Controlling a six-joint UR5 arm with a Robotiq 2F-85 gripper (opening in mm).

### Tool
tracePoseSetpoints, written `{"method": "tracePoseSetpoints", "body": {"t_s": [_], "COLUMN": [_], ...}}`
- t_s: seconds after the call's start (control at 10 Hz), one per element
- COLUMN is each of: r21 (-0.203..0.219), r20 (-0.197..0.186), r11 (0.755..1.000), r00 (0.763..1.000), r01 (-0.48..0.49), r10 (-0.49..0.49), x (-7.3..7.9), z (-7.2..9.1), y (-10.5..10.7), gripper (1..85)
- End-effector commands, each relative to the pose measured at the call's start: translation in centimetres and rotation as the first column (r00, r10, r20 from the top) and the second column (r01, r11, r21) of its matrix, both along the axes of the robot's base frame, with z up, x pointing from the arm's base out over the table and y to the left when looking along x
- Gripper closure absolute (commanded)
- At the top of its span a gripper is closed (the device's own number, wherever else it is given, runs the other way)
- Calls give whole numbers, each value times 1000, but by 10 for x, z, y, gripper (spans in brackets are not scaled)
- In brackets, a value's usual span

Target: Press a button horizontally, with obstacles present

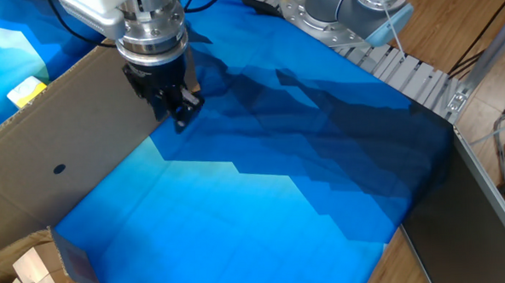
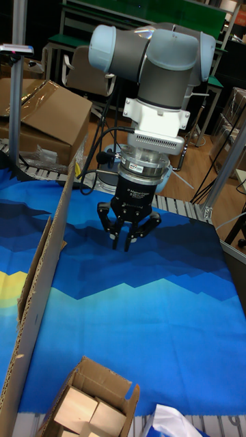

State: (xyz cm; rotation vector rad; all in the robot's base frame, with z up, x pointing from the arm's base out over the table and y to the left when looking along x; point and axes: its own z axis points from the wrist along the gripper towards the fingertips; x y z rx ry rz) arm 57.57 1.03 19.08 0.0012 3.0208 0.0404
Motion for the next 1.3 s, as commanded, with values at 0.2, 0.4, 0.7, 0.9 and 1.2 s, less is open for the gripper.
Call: {"method": "tracePoseSetpoints", "body": {"t_s": [0.2, 0.4, 0.7, 0.9, 1.2], "r21": [7, 7, -22, -16, -12], "r20": [16, 11, -41, -32, -21], "r11": [1000, 1000, 1000, 1000, 1000], "r00": [1000, 1000, 999, 999, 1000], "r01": [5, 5, 21, 23, 17], "r10": [-5, -5, -22, -23, -17], "x": [1, -5, -24, -24, -22], "z": [0, 1, 6, 4, 2], "y": [0, -3, -11, -11, -12], "gripper": [847, 847, 847, 847, 847]}}
